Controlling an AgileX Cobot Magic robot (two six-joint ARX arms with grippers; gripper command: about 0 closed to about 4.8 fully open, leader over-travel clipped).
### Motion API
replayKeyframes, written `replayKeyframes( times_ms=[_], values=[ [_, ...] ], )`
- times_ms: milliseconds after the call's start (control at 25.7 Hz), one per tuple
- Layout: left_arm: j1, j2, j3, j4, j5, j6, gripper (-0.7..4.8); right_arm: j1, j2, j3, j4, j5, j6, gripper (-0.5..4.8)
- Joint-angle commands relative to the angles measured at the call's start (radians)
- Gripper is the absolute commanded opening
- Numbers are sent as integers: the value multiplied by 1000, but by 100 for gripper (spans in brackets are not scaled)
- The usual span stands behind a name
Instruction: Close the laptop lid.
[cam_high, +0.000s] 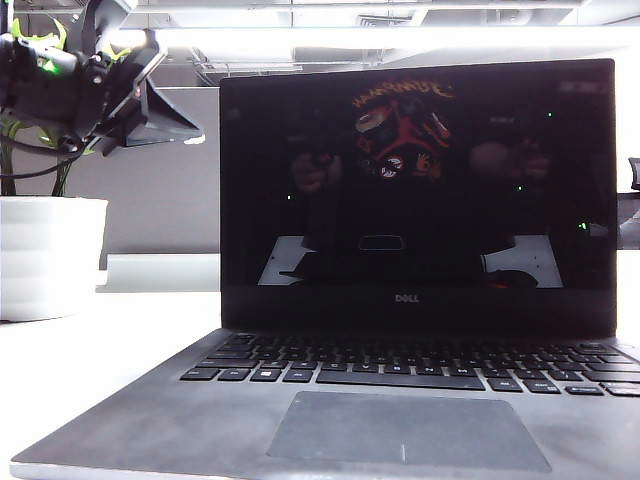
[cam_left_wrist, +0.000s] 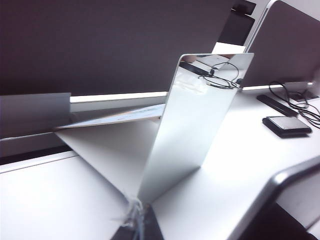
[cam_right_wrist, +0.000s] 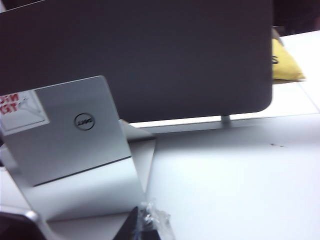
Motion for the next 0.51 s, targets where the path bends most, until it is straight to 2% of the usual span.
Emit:
replayKeyframes(
  times_ms=[39, 194, 272, 350, 505],
  values=[
    [-3, 25, 28, 14, 80, 50, -5, -1, 28, 35, -17, -86, -53, -4],
    [-3, 66, 72, 14, 145, 51, -6, 0, 93, 81, -21, -157, -53, -4],
    [-3, 74, 76, 14, 141, 48, -5, 0, 116, 96, -34, -184, -53, -4],
    [-3, 76, 77, 14, 215, 84, -6, -2, 135, 113, -58, -241, -54, -4],
    [-3, 76, 77, 14, 344, 89, -5, 0, 185, 134, -71, -365, -54, -4]
  ],
)
